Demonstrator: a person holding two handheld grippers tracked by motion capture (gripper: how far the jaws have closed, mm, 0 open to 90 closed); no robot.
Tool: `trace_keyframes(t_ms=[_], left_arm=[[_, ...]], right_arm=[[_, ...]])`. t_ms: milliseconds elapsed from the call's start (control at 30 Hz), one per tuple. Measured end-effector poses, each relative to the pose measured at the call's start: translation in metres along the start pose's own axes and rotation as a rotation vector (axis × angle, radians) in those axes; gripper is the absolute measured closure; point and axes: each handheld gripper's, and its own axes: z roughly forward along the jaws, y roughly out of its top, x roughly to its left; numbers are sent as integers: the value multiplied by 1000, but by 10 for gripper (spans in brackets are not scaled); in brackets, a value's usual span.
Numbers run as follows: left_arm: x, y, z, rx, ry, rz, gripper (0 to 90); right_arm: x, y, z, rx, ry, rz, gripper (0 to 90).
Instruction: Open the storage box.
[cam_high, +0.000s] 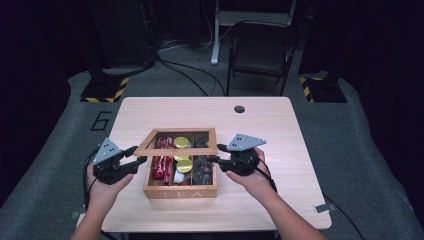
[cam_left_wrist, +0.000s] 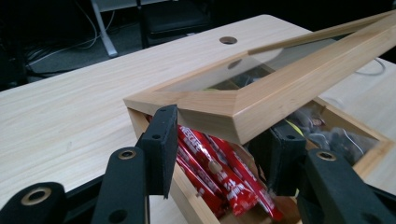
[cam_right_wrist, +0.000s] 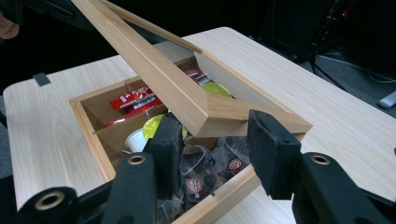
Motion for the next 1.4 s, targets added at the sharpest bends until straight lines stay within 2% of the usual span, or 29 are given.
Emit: trace_keyframes(t_ms=[67, 167, 267, 333, 367, 467, 833, 1100, 1267, 1400], left_arm=[[1, 1, 3, -4, 3, -18, 532], [4, 4, 7, -16, 16, -15, 547], [7, 7, 9, -29, 9, -12, 547], [8, 9, 10, -40, 16, -20, 549], [9, 11, 12, -32, 24, -8, 553], [11, 13, 17, -23, 36, -5, 558], [20, 19, 31, -32, 44, -30, 555], [23, 26, 34, -23, 51, -11, 572], [24, 27, 34, -24, 48, -21, 572], [24, 28, 34, -25, 45, -26, 574]], right_arm=[[-2, 3, 0, 4, 6, 18, 555], [-5, 9, 0, 14, 10, 17, 555], [-8, 14, 0, 15, 9, 11, 557], [-10, 18, 1, 12, 3, 24, 557], [-11, 19, 1, 10, 4, 28, 556], [-14, 24, 2, 10, 2, 31, 555], [-21, 33, 3, 2, 2, 51, 556], [-27, 38, 5, -13, 9, 64, 557], [-30, 39, 7, -6, 5, 70, 557], [-31, 39, 8, -5, 5, 94, 557]])
